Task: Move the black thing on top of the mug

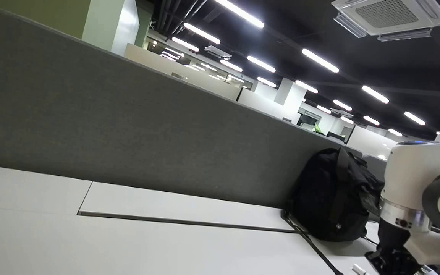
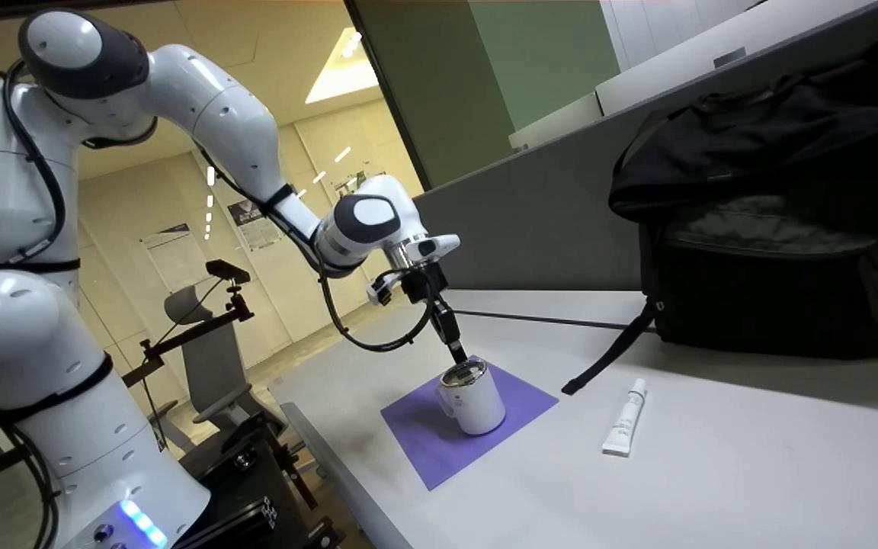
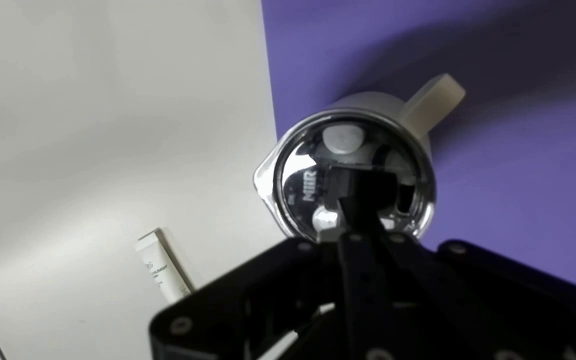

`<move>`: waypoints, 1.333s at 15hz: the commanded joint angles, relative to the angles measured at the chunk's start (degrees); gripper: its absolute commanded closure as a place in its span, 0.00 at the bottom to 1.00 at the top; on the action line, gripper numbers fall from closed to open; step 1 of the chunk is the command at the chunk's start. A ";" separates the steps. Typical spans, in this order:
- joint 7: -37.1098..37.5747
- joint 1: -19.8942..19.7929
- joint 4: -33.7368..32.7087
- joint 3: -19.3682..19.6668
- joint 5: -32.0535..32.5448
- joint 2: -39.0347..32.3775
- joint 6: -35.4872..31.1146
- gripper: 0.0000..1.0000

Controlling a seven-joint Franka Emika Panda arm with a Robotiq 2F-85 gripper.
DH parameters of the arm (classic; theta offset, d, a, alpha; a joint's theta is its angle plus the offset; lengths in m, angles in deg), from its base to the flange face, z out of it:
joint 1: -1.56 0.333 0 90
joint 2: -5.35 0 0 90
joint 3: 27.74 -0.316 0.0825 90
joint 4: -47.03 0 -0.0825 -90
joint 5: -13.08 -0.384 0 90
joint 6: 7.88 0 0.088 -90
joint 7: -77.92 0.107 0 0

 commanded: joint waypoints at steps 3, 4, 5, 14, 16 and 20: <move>-19.66 -7.66 -4.20 -6.72 -11.27 8.68 17.02 1.00; -22.04 -8.61 -5.10 -7.21 -12.20 9.51 19.27 1.00; -22.66 -9.19 -5.82 -7.25 -12.19 10.02 20.54 0.74; -23.55 -12.16 -4.09 -7.60 -12.14 15.49 12.95 0.19; -23.77 -12.39 -3.84 -7.74 -12.36 15.77 11.95 0.07; -24.48 -12.64 -3.39 -7.98 -12.97 16.18 11.10 0.00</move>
